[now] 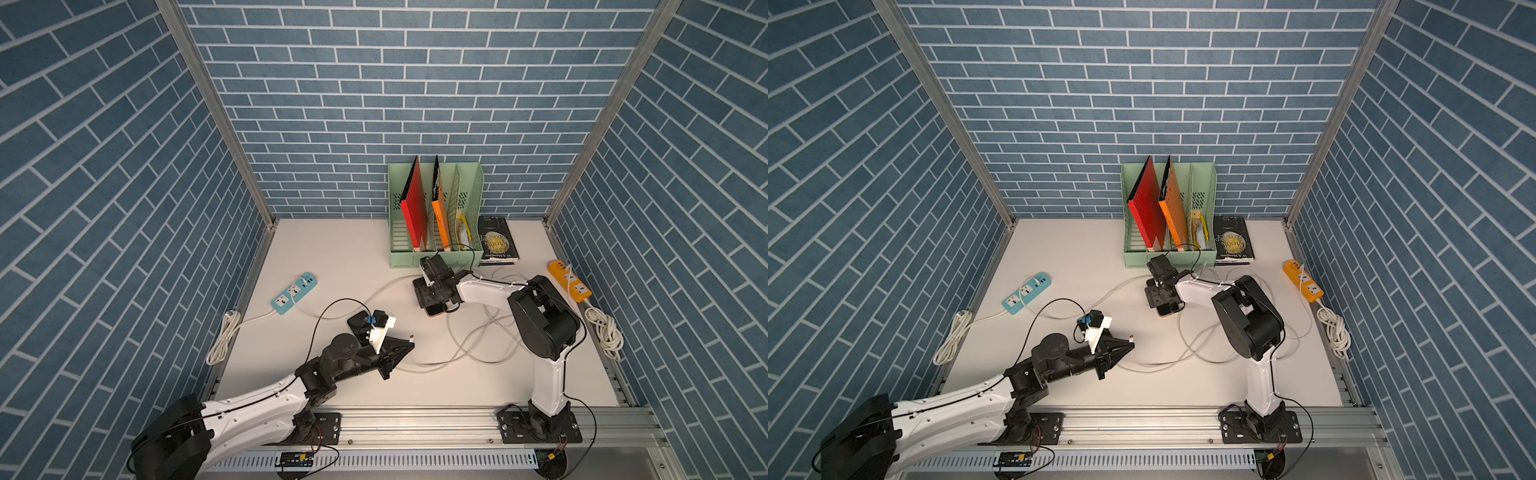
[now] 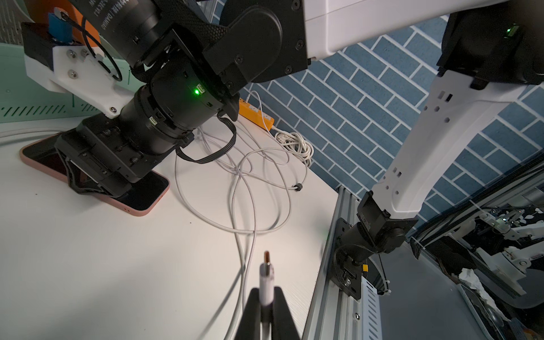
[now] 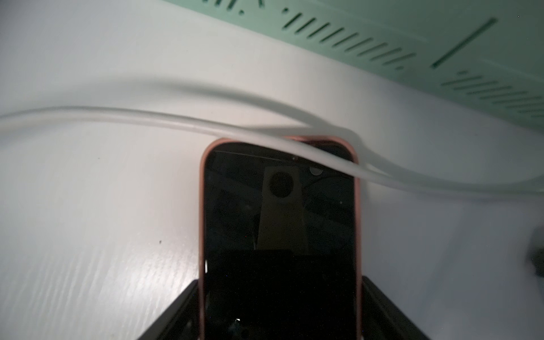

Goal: Plug the charging cable into the phone
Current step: Pick up the phone at the center of the board.

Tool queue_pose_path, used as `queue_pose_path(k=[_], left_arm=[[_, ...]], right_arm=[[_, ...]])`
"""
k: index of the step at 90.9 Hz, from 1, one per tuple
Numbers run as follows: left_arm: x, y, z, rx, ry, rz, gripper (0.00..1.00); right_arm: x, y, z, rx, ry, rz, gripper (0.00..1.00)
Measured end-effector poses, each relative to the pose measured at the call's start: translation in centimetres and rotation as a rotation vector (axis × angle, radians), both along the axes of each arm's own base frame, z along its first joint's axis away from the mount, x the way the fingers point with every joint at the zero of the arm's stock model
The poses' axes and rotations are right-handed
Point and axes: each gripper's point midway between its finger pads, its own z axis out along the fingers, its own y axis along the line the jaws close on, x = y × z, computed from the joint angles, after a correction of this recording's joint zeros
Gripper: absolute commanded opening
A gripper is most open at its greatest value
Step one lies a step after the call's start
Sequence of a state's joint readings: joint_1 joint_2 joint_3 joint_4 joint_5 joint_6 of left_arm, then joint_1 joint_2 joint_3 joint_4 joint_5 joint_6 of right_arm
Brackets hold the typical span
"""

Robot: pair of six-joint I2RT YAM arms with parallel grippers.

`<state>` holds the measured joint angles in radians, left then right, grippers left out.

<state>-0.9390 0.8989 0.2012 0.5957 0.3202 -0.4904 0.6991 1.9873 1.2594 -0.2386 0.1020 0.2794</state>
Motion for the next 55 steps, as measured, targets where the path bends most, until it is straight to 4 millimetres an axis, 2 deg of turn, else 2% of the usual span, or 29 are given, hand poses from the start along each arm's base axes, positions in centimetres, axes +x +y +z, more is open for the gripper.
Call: queue_pose_path(k=[19, 30, 42, 55], left_arm=[[0.1, 0.0, -0.2, 0.001, 0.011, 0.003, 0.00], [0.1, 0.0, -0.1, 0.000, 0.014, 0.005, 0.00], [0.0, 0.2, -0.1, -0.006, 0.015, 0.008, 0.00], [-0.2, 0.4, -0.3, -0.010, 0.013, 0.009, 0.00]], right_arm=[[-0.3, 0.4, 0.0, -0.002, -0.002, 0.007, 0.50], [-1.0, 1.1, 0.1, -0.017, -0.013, 0.017, 0.43], [-3.7, 3.1, 0.1, -0.018, -0.003, 0.075, 0.33], [-6.9, 3.7, 0.1, -0.016, 0.025, 0.129, 0.28]])
